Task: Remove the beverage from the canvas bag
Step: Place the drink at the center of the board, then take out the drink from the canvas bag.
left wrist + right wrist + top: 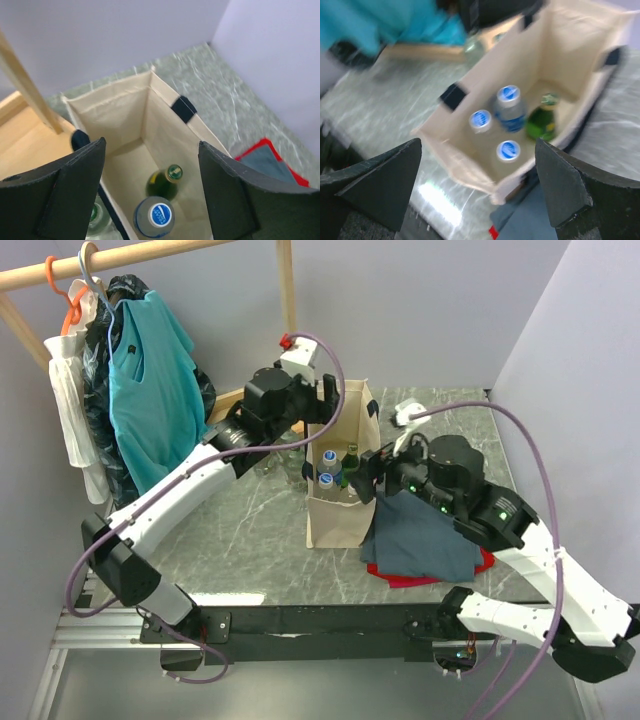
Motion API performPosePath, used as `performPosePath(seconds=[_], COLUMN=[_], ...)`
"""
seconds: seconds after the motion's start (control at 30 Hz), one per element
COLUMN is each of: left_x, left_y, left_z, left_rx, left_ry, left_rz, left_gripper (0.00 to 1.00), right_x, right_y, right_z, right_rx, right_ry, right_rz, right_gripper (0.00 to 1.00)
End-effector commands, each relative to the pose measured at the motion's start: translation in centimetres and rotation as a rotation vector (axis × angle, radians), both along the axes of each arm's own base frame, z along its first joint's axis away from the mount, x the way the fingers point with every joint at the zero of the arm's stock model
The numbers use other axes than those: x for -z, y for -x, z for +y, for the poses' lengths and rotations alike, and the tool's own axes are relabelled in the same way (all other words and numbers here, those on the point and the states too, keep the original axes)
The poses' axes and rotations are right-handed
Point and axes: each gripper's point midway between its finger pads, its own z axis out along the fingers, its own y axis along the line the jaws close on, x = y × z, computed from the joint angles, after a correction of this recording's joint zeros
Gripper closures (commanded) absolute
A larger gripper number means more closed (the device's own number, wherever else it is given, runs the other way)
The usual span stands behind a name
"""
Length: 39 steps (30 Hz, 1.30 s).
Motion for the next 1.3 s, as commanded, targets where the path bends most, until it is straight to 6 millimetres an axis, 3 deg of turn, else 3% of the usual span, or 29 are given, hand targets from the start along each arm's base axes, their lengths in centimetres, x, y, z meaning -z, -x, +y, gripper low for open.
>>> performPosePath(seconds=[0.0, 0.1, 0.43, 0.67, 1.27], left_x=[-0.4, 0.2, 1.8, 2.3, 7.6], left_y=[1.0, 1.1, 0.9, 1.1, 0.9], left_z=[-2.2, -2.9, -4.5, -5.7, -7.8], left_rx=[0.13, 0.165, 0.23, 0.292, 0.375], left_ry=[-0.017, -0.025, -0.065, -0.087, -0.184], left_rz=[0.005, 0.018, 0.067, 0.1, 0.269], left_gripper=[0.2, 0.15, 0.0, 0.04, 0.04], right_x=[-2.2, -1.5, -0.7, -0.7, 0.5], right_y=[-2.9, -3.9, -4.5, -4.6, -6.2], right_z=[-4.4, -5.8, -6.1, -7.2, -10.8], right_rx=[0.327, 0.438, 0.482, 0.531, 0.663], right_ry=[-0.052, -0.022, -0.028, -0.031, -0.079], right_rz=[-0.063, -0.045, -0.023, -0.03, 0.034], right_gripper=[0.0, 0.0, 0.0, 0.0, 0.0])
